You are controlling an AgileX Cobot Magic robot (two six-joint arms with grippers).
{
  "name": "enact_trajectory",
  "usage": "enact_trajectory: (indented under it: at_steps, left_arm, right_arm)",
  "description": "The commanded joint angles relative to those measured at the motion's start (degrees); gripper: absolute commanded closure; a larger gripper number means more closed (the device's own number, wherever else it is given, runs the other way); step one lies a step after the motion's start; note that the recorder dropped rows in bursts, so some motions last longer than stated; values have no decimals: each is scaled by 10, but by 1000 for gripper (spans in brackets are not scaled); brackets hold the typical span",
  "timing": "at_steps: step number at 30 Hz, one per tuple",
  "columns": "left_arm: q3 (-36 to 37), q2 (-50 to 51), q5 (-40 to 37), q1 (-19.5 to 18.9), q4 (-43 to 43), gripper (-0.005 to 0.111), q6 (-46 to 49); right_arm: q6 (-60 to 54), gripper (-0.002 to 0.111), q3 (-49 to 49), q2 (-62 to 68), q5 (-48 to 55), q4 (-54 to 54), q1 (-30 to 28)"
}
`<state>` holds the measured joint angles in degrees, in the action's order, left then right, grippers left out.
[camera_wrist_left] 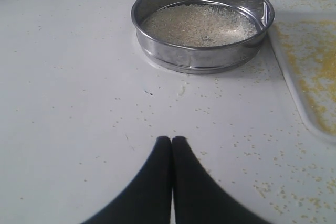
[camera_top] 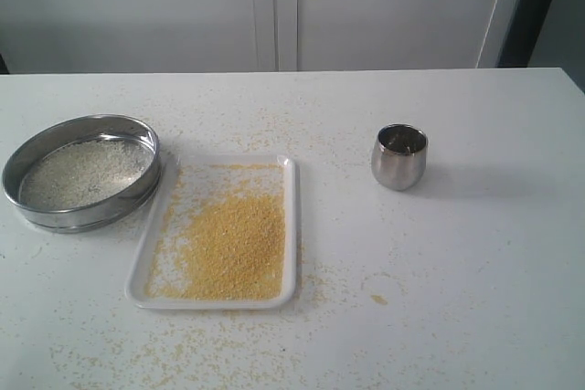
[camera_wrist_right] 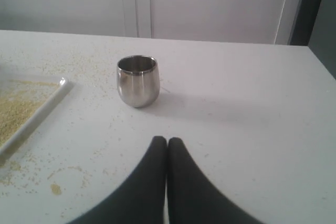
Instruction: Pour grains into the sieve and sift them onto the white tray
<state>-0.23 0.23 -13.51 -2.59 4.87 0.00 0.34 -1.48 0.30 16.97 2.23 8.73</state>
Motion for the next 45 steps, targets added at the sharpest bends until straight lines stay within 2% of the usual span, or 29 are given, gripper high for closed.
enact_trajectory:
  at_steps: [1,20,45]
  left_arm:
    - [2,-2,2,-2,2,106,0]
    - [2,-2,2,-2,2,106,0]
    - [2,-2,2,-2,2,106,0]
  right_arm:
    - [3,108,15,-3,-16,-3,4]
    - [-3,108,15,-3,24,-6,4]
    - [10,108,15,-3,24,-6,4]
